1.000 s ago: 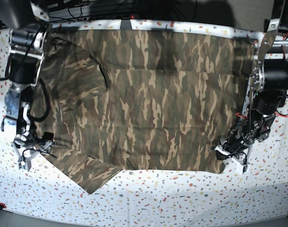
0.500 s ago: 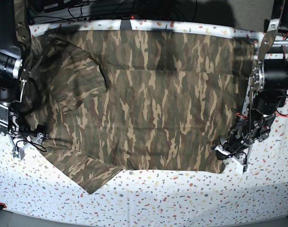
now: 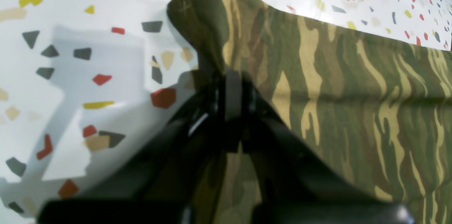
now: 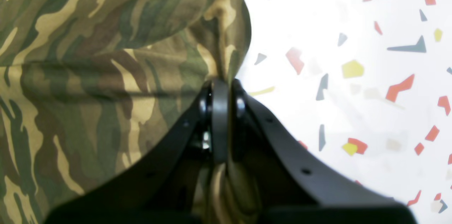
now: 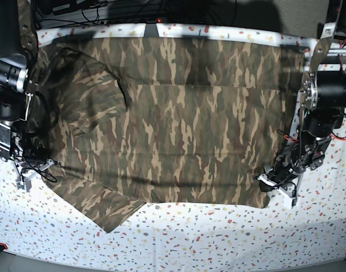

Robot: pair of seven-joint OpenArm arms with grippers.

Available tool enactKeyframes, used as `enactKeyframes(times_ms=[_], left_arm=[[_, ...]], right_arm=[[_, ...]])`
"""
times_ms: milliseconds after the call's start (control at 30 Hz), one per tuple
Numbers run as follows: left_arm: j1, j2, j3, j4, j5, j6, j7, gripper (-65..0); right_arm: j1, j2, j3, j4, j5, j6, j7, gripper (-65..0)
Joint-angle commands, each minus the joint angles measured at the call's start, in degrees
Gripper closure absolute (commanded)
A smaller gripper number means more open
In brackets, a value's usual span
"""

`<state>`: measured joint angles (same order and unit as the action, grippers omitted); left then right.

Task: Fold the T-shirt properly
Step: 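Lift the side edges and fold them toward the collar with both grippers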

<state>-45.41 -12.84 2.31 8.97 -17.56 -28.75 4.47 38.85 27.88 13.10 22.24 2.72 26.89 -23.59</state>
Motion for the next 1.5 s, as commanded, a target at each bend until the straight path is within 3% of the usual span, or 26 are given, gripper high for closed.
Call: enactKeyframes(times_ms=[0, 67, 133, 267, 367, 533, 667, 767, 1100, 1467], left_arm=[[-2.3, -0.6, 0.0, 0.8, -0.5, -0.4, -1.5, 0.0], [-2.3, -0.7, 0.0, 1.3, -0.5, -0.4, -1.5, 0.0], [-2.3, -1.0, 0.0, 2.3, -0.5, -0.5, -0.7, 0.0], [-2.2, -2.2, 0.0, 6.6, -0.5, -0.9, 5.3, 0.0], [-1.9, -3.3, 0.0, 10.3, -1.1, -1.8, 10.2, 0.0], [2.8, -6.0, 0.0, 20.0, -8.7, -1.9, 17.7, 0.0], [8.7, -8.2, 0.0, 30.1, -11.9, -4.3, 20.9, 0.0], [13.5, -10.1, 0.0, 38.5, -15.2, -4.3, 23.1, 0.0], [22.7, -19.3, 0.0, 60.2, -29.0, -4.3, 36.6, 0.0], [34.1, -24.9, -0.2, 69.6, -31.8, -4.1, 41.1, 0.0]], right_arm=[[1.1, 0.7, 0.0, 0.9, -0.6, 0.2, -1.9, 0.0], [1.1, 0.7, 0.0, 2.2, -0.6, 0.5, -2.8, 0.0], [1.0, 0.7, 0.0, 4.0, -0.6, 2.8, -3.2, 0.0], [0.7, 1.6, 0.0, 7.6, 4.3, 9.3, -5.9, 0.0], [-1.1, 2.4, 0.0, 11.0, 6.8, 11.8, -6.3, 0.0], [-7.3, 4.0, 0.0, 19.5, 9.7, 12.2, -6.4, 0.0], [-12.3, 5.2, 0.0, 26.0, 10.0, 12.2, -6.4, 0.0], [-15.8, 5.7, 0.0, 30.9, 10.0, 12.2, -6.4, 0.0], [-26.1, 8.4, 0.0, 47.1, 11.2, 12.2, -8.5, 0.0], [-38.6, 10.2, 2.2, 61.3, 11.0, 12.1, -9.7, 0.0]])
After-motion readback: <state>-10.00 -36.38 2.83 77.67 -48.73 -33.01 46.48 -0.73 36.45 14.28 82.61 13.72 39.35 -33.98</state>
